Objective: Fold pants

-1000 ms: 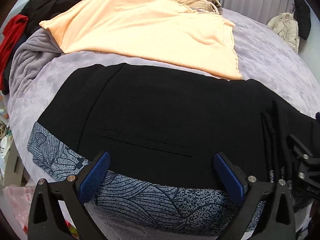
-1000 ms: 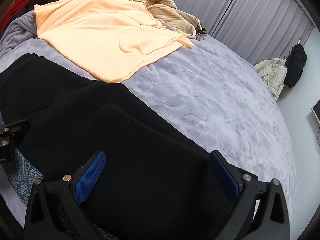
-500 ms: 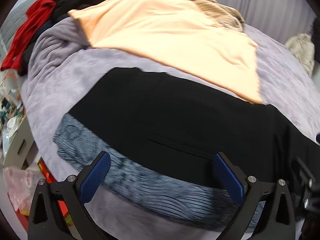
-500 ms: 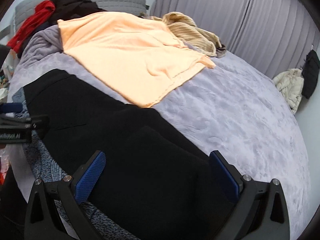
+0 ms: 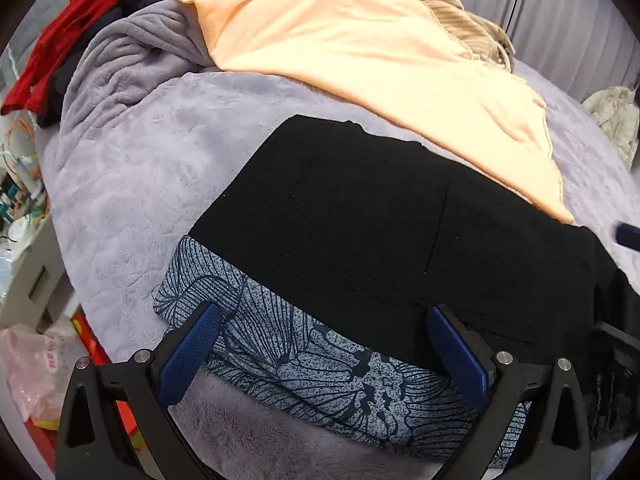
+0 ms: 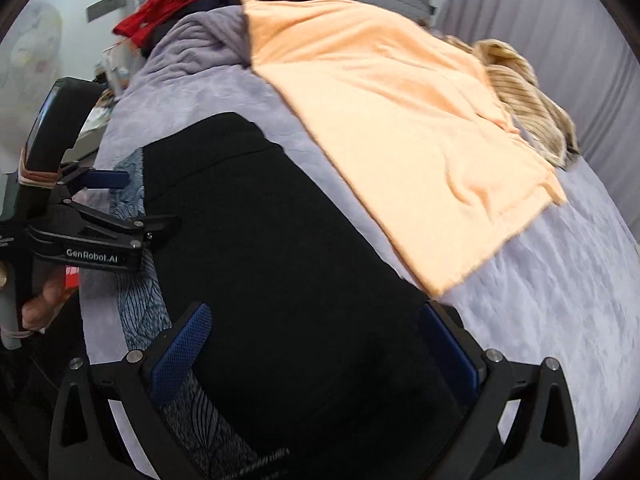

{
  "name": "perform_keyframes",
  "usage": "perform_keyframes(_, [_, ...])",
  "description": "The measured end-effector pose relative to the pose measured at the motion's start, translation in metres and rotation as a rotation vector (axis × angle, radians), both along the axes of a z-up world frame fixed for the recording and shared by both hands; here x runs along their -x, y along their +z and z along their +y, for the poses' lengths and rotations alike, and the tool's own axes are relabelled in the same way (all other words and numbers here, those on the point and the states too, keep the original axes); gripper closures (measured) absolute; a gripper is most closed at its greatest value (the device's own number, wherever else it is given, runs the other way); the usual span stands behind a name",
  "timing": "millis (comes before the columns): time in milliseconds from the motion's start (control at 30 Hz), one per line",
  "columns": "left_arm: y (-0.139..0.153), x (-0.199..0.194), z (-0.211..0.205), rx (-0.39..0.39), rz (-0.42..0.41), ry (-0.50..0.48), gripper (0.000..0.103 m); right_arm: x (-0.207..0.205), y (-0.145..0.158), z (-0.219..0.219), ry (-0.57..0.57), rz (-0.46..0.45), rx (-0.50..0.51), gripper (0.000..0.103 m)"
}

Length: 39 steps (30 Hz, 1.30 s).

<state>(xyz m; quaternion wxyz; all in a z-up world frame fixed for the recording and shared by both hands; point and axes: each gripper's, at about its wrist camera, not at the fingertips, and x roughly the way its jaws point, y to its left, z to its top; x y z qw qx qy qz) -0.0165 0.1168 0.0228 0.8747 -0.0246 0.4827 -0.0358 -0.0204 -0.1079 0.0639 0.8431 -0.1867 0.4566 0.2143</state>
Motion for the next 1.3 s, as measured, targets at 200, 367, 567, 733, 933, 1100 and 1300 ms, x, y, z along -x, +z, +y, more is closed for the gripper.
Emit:
perform_keyframes(200, [0.003, 0.002, 0.006, 0.006, 0.009, -0.031, 0.000, -0.079, -0.035, 0.040, 0.142, 0.225, -0.078, 0.000])
perform_keyframes(367, [0.005, 0.005, 0.013, 0.011, 0.014, -0.061, 0.000, -0.109, -0.059, 0.067, 0.245, 0.346, -0.160, 0.000])
perform_keyframes(567, [0.012, 0.001, 0.030, 0.070, -0.001, -0.056, 0.000, -0.117, -0.055, 0.102, 0.402, 0.360, -0.178, 0.019])
perform_keyframes(733, [0.012, -0.002, 0.043, 0.073, -0.008, -0.083, 0.000, -0.114, -0.048, 0.107, 0.442, 0.329, -0.123, 0.041])
perform_keyframes(933, [0.022, -0.016, 0.071, 0.179, -0.006, -0.135, 0.000, -0.073, 0.001, 0.084, 0.423, 0.121, -0.169, 0.078])
perform_keyframes(1100, [0.042, -0.028, 0.079, 0.297, -0.057, -0.401, 0.000, -0.033, 0.029, 0.073, 0.478, 0.009, -0.168, 0.080])
perform_keyframes(1300, [0.028, -0.051, 0.044, 0.366, 0.108, -0.770, 0.000, -0.015, 0.038, 0.069, 0.519, -0.030, -0.177, 0.080])
